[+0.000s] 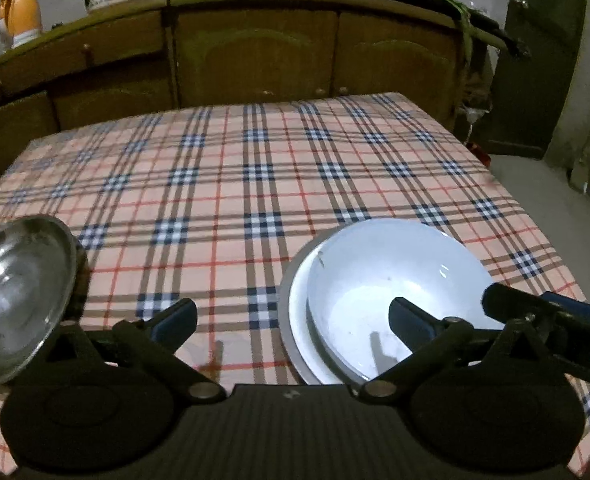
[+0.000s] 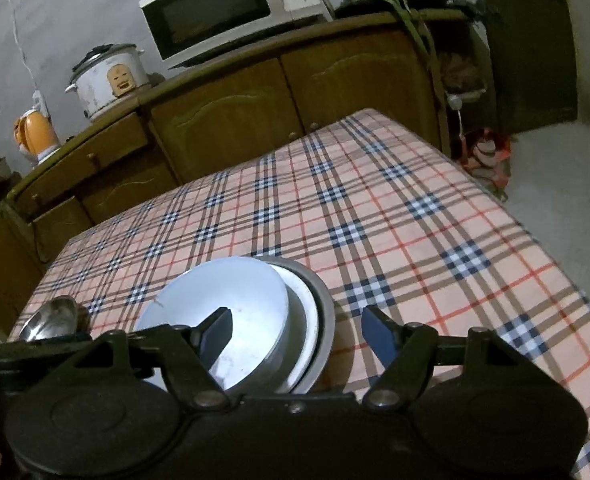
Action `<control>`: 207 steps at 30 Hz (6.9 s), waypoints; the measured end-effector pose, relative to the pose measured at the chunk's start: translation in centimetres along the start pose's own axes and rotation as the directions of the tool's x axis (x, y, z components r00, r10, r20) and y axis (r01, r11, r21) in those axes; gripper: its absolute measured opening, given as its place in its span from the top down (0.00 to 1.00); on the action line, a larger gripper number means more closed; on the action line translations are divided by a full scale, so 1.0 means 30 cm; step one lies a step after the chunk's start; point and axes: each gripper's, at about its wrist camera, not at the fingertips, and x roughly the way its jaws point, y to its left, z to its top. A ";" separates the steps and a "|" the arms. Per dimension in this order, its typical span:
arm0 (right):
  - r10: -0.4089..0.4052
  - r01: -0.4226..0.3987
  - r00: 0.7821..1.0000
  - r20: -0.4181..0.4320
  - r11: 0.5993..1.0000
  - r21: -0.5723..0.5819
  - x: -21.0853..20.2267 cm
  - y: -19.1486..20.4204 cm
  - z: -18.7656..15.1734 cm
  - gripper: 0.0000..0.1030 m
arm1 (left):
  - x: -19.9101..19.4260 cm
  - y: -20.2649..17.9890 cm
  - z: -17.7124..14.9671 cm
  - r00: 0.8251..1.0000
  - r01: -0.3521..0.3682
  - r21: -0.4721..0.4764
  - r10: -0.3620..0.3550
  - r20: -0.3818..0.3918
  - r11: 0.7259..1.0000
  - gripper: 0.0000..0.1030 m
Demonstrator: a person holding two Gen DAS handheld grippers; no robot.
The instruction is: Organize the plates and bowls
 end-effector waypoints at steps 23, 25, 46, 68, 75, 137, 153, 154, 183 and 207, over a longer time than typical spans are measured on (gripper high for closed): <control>0.008 -0.005 0.995 -0.095 1.000 0.027 0.106 -0.035 -0.013 0.18 | 0.099 -0.005 -0.004 0.997 0.034 0.042 -0.031 -0.072 0.999 0.00; 0.013 -0.009 0.995 -0.101 0.999 0.037 0.118 -0.039 -0.012 0.18 | 0.114 -0.002 -0.002 0.996 0.035 0.050 -0.031 -0.084 0.998 0.00; 0.157 -0.135 0.976 -0.154 0.980 0.146 0.242 -0.075 -0.012 0.49 | 0.203 0.006 0.028 0.964 0.261 0.077 -0.256 -0.068 0.962 0.30; 0.184 -0.166 0.978 -0.102 0.973 0.158 0.118 -0.049 0.019 0.50 | 0.077 -0.018 0.045 0.979 0.203 0.054 -0.201 -0.032 0.978 0.30; 0.199 -0.189 0.977 -0.071 0.973 0.136 0.037 -0.015 0.044 0.50 | -0.008 -0.021 0.053 0.981 0.190 0.063 -0.191 0.010 0.980 0.30; 0.348 -0.349 0.937 -0.037 0.937 -0.022 -0.136 0.342 0.067 0.50 | -0.344 0.209 0.028 0.983 0.056 -0.030 -0.050 0.174 0.998 0.30; 0.385 -0.388 0.921 -0.058 0.919 -0.062 -0.105 0.472 0.055 0.50 | -0.378 0.311 0.018 0.981 0.020 -0.082 -0.004 0.194 0.996 0.30; 0.388 -0.391 0.920 -0.060 0.918 -0.064 -0.101 0.481 0.055 0.50 | -0.380 0.320 0.017 0.981 0.018 -0.085 -0.001 0.194 0.996 0.30; 0.450 -0.464 0.884 -0.129 0.878 -0.119 -0.009 0.737 0.000 0.50 | -0.420 0.532 -0.018 0.977 -0.055 -0.181 0.090 0.192 0.982 0.30; 0.474 -0.503 0.859 -0.192 0.851 -0.149 0.095 0.927 -0.064 0.50 | -0.423 0.706 -0.055 0.975 -0.096 -0.243 0.140 0.171 0.965 0.30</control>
